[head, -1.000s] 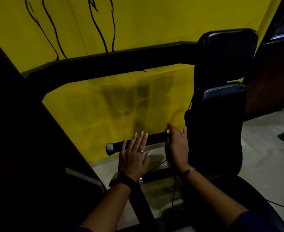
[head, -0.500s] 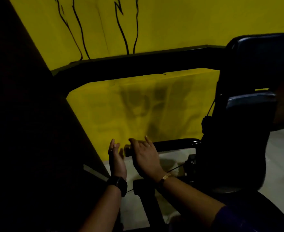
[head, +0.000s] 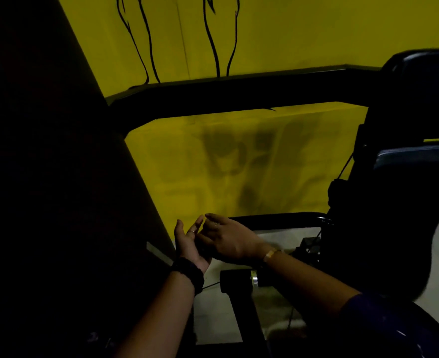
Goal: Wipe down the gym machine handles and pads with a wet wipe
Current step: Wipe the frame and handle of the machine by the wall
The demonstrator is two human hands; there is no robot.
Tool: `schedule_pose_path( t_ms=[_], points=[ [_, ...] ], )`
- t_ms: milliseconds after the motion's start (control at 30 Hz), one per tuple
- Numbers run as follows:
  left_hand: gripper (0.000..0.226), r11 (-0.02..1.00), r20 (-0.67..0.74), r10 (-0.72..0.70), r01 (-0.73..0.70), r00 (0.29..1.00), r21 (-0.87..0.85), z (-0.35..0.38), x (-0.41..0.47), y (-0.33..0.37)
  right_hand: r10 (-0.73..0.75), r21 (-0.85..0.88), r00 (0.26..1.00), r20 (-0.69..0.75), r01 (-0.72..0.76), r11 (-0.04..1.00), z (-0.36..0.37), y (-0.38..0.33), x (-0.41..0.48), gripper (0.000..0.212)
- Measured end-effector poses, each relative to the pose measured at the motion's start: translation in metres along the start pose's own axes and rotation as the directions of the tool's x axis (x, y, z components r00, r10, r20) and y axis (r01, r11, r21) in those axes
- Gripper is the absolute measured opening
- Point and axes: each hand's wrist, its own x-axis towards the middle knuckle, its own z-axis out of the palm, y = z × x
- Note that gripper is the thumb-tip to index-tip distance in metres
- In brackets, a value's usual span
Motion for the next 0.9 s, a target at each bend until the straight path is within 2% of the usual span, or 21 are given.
schedule_pose_path(
  t_ms=[67,133,200,267,367,433,467,500,533,567,600,667,700,733,767,833,900],
  points=[
    [0.072,1.000,0.027,-0.006,0.006,1.000,0.002,0.002,0.000,-0.001,-0.017,0.017,0.999,-0.043,0.018,1.000,0.000,0.001,-0.024,0.029],
    [0.072,1.000,0.038,-0.003,0.004,0.999,-0.007,0.001,0.001,-0.003,0.052,0.030,0.998,-0.042,-0.050,0.998,-0.003,-0.006,-0.043,0.041],
    [0.070,1.000,0.041,0.014,-0.013,0.999,-0.007,0.003,0.003,-0.003,0.193,0.010,0.980,-0.041,-0.192,0.981,0.000,-0.015,-0.048,0.051],
    [0.063,0.999,0.051,0.040,-0.040,0.998,-0.006,0.007,0.004,-0.003,0.376,-0.025,0.927,-0.015,-0.376,0.926,0.004,-0.023,-0.037,0.054],
    [0.055,0.995,0.069,0.067,-0.072,0.995,0.074,0.013,0.002,-0.004,0.554,-0.043,0.832,0.039,-0.553,0.832,0.001,-0.031,-0.009,0.051],
    [0.054,0.976,0.107,0.116,-0.133,0.988,0.173,0.019,0.004,-0.008,0.553,-0.031,0.830,0.072,-0.552,0.833,-0.006,-0.030,-0.003,0.050],
    [0.051,0.939,0.106,0.192,-0.214,0.976,0.269,0.022,0.005,-0.011,0.539,-0.022,0.840,0.059,-0.539,0.842,-0.009,-0.026,-0.004,0.050],
    [0.046,0.854,0.092,0.312,-0.321,0.946,0.409,0.025,0.007,-0.014,0.532,-0.012,0.846,0.032,-0.532,0.847,-0.013,-0.021,-0.009,0.050],
    [0.039,0.699,0.120,0.453,-0.435,0.884,0.567,0.028,0.008,-0.019,0.533,-0.020,0.846,0.000,-0.533,0.846,-0.017,-0.016,-0.018,0.049],
    [0.035,0.481,0.218,0.563,-0.530,0.797,0.698,0.027,0.010,-0.023,0.535,-0.046,0.844,-0.029,-0.536,0.843,-0.019,-0.011,-0.028,0.047],
    [0.035,0.219,0.353,0.613,-0.581,0.707,0.784,0.026,0.012,-0.028,0.541,-0.084,0.839,-0.054,-0.544,0.835,-0.023,-0.005,-0.040,0.046],
    [0.038,-0.282,0.592,0.604,-0.552,0.533,0.784,0.024,0.014,-0.037,0.549,-0.143,0.832,-0.074,-0.554,0.820,-0.031,0.004,-0.064,0.045],
    [0.040,-0.472,0.687,0.557,-0.502,0.466,0.724,0.025,0.014,-0.043,0.557,-0.174,0.827,-0.077,-0.561,0.809,-0.036,0.009,-0.076,0.045],
    [0.042,-0.603,0.749,0.503,-0.445,0.431,0.662,0.029,0.010,-0.049,0.565,-0.202,0.821,-0.085,-0.569,0.797,-0.040,0.013,-0.087,0.046],
    [0.044,-0.684,0.790,0.449,-0.408,0.417,0.604,0.036,0.008,-0.056,0.582,-0.225,0.809,-0.089,-0.585,0.779,-0.045,0.017,-0.098,0.046],
    [0.048,-0.760,0.834,0.362,-0.386,0.416,0.523,0.050,0.003,-0.069,0.639,-0.260,0.764,-0.089,-0.637,0.726,-0.052,0.023,-0.118,0.046],
    [0.052,-0.805,0.864,0.291,-0.383,0.411,0.453,0.064,0.001,-0.080,0.735,-0.257,0.669,-0.105,-0.733,0.630,-0.060,0.027,-0.136,0.049]
  ],
)
